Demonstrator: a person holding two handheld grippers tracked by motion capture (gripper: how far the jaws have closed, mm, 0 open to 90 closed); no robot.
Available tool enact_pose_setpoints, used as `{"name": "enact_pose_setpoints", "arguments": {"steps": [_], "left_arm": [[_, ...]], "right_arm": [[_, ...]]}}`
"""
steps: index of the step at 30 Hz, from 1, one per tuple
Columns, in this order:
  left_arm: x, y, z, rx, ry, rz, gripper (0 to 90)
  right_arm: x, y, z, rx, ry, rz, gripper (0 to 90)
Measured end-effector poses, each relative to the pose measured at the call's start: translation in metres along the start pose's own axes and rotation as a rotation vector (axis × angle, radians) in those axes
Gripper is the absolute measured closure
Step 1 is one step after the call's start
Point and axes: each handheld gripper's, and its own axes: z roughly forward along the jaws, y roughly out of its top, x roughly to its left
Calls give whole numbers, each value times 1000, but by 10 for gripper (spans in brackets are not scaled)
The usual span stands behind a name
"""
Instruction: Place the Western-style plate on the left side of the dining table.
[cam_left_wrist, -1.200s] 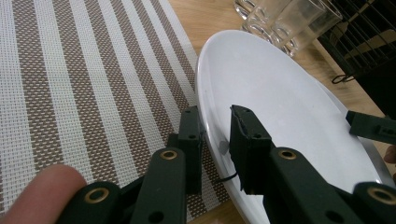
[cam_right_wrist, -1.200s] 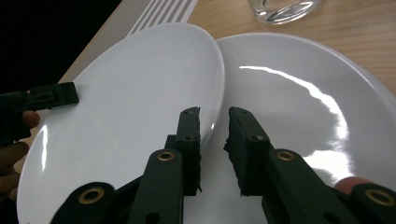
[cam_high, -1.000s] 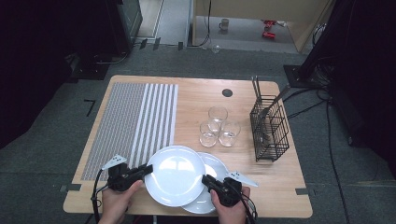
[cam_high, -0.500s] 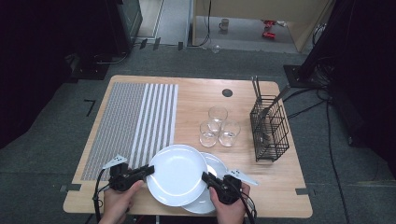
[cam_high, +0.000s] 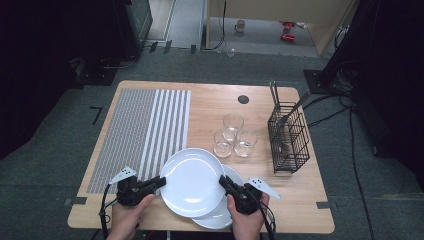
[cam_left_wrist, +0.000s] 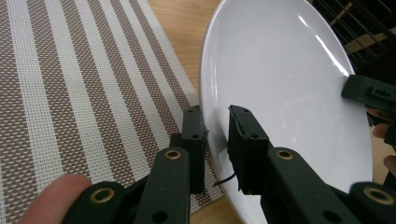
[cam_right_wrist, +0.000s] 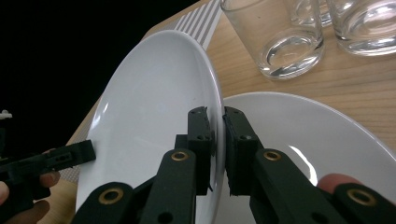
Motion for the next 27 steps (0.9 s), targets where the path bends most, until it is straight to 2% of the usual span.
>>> {"name": "enact_pose_setpoints", "arguments": {"steps": [11,13,14,22,23,24,27], "left_arm": [[7,4,-5,-24,-28,-39,800],[10,5,-6,-31,-45,-55,809],[12,7,-8,-39,-68,-73,814],[11,12,-13,-59,-54,-58,809],[11,13,-14,-60,-49,-55,809],[8,16,-15,-59,-29,-32,803],[7,19,-16,-67,-30,-29,801]], "right_arm": [[3,9,7,1,25,-2,830],[5,11,9,5,29,4,829],[5,12,10,8,26,7,828],[11,17,14,-4,38,0,828],[12,18,14,-4,41,4,829],[13,20,15,-7,48,-2,829],[14,22,16,-8,49,2,828]]}}
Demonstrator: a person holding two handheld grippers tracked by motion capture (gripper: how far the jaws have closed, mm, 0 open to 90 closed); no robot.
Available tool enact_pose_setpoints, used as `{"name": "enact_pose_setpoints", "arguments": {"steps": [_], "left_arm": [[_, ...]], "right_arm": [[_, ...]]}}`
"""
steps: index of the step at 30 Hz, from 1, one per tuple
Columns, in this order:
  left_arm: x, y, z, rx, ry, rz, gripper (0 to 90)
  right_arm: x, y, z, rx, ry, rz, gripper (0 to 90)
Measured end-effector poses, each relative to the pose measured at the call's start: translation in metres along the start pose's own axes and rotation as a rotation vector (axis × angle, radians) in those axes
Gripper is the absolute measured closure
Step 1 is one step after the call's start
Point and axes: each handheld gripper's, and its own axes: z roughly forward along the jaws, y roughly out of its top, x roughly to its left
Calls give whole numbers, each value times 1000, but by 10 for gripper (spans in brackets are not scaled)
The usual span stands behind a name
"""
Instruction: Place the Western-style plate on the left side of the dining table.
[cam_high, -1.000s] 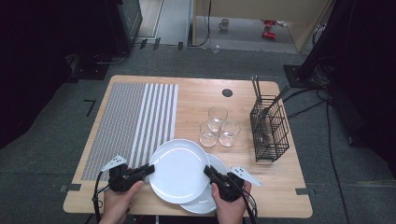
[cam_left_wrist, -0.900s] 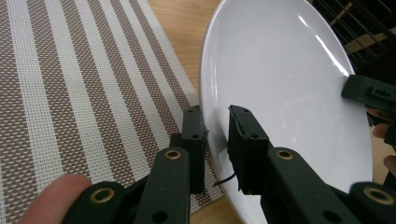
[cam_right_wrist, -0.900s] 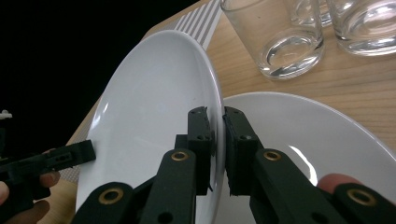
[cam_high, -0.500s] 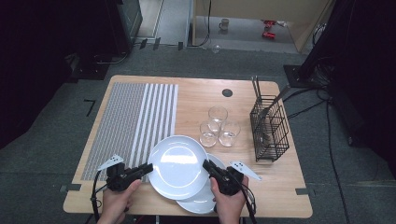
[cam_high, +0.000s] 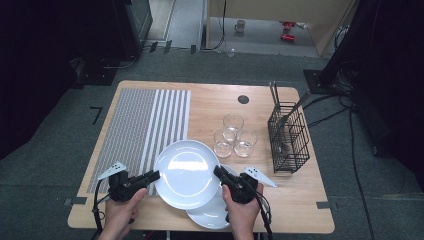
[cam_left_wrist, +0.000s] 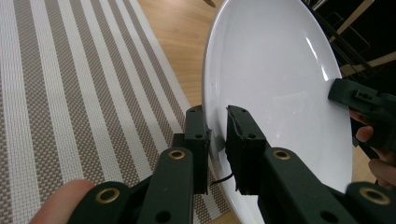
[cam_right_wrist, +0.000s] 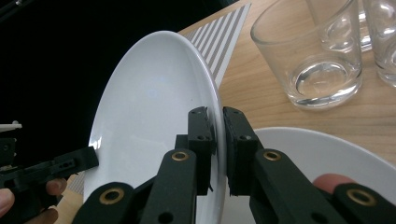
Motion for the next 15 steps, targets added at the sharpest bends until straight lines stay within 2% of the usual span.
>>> {"name": "enact_pose_setpoints", "arguments": {"steps": [4,7,15], "left_arm": [[1,8,-1,-6,-20,0,805],[1,10,-3,-1,-18,2,804],[6,21,-15,-27,-31,-2,808]], "right_arm": [[1,10,2,-5,19,13,831],[3,14,3,-9,26,10,834],[17,23,11,-13,44,-12,832]]}}
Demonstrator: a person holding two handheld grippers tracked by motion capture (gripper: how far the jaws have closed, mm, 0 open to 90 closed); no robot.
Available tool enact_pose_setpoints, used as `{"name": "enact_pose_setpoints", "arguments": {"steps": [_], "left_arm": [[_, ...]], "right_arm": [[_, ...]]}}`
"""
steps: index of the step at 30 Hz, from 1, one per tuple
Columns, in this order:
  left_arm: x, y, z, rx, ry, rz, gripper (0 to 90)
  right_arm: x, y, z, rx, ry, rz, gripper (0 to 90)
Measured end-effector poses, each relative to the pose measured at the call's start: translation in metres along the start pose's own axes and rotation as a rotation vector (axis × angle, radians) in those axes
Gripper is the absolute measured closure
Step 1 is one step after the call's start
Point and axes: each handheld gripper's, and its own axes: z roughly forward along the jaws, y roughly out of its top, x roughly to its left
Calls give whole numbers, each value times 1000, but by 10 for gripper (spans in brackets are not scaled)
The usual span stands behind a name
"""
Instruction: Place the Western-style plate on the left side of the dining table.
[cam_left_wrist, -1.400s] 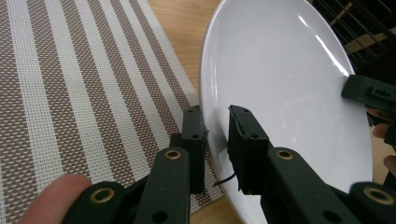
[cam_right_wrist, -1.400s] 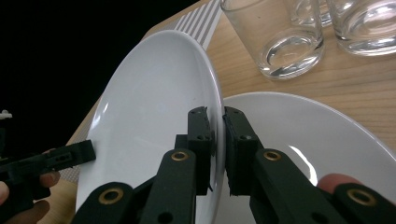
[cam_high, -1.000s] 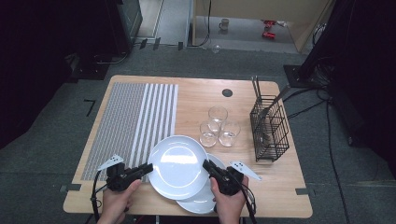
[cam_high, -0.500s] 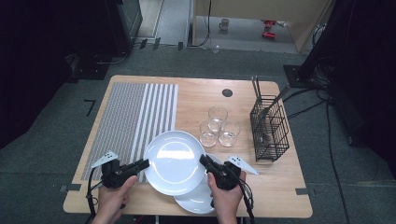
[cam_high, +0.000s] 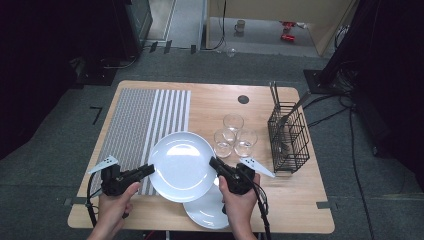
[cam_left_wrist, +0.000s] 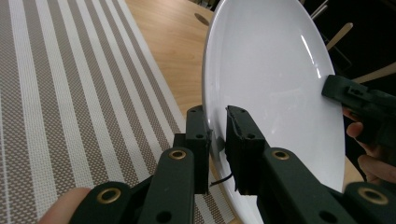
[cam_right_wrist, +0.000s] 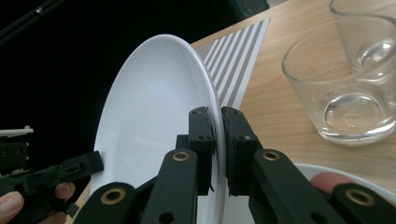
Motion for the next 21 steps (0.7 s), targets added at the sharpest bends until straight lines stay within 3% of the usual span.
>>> {"name": "enact_pose_setpoints", "arguments": {"steps": [15,21], "left_arm": [[20,18,-18,-6,34,-29,808],[27,23,-26,-31,40,-24,808]], "right_arm": [[19,12,32,48,18,-9,829],[27,14,45,53,19,-28,821]]}}
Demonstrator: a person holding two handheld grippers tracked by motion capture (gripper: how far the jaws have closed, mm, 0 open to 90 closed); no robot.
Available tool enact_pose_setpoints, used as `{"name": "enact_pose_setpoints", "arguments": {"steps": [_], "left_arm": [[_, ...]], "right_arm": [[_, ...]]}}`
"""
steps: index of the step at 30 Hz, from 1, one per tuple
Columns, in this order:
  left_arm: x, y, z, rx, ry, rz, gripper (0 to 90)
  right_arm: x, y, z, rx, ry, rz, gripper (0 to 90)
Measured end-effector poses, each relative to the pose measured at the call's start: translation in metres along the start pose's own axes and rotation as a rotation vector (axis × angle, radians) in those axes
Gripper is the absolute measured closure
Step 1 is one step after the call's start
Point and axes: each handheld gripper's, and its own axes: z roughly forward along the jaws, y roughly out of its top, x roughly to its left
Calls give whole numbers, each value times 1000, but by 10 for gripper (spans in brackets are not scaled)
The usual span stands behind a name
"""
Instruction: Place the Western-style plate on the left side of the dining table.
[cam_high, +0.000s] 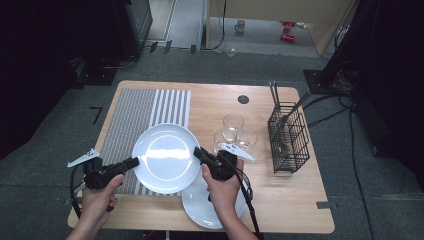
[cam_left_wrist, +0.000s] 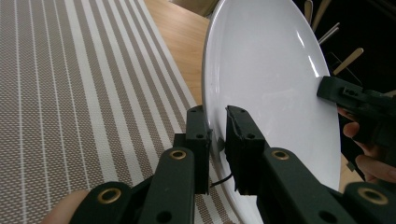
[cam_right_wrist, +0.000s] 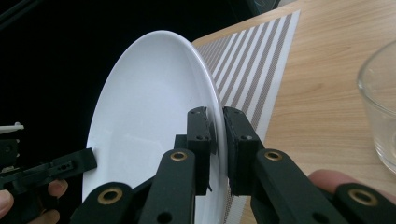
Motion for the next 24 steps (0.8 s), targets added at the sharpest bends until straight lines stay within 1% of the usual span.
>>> {"name": "enact_pose_setpoints", "arguments": {"steps": [2,5,8,14,15,20,24], "left_arm": [[3,2,-2,-5,1,-2,808],[6,4,-4,-8,5,-6,808],[11,8,-7,-15,8,-10,809],[16,13,-9,-19,15,-11,806],[19,15,-10,-24,20,-12,805],[25,18,-11,-28,19,-14,804],[30,20,-13,-31,22,-17,804]], "right_arm": [[2,1,6,5,5,4,820],[3,2,10,14,5,14,819],[5,4,19,27,10,14,815],[9,8,29,33,15,4,813],[10,10,32,35,16,0,813],[13,12,40,39,17,-7,813],[16,14,50,48,15,-15,808]]}}
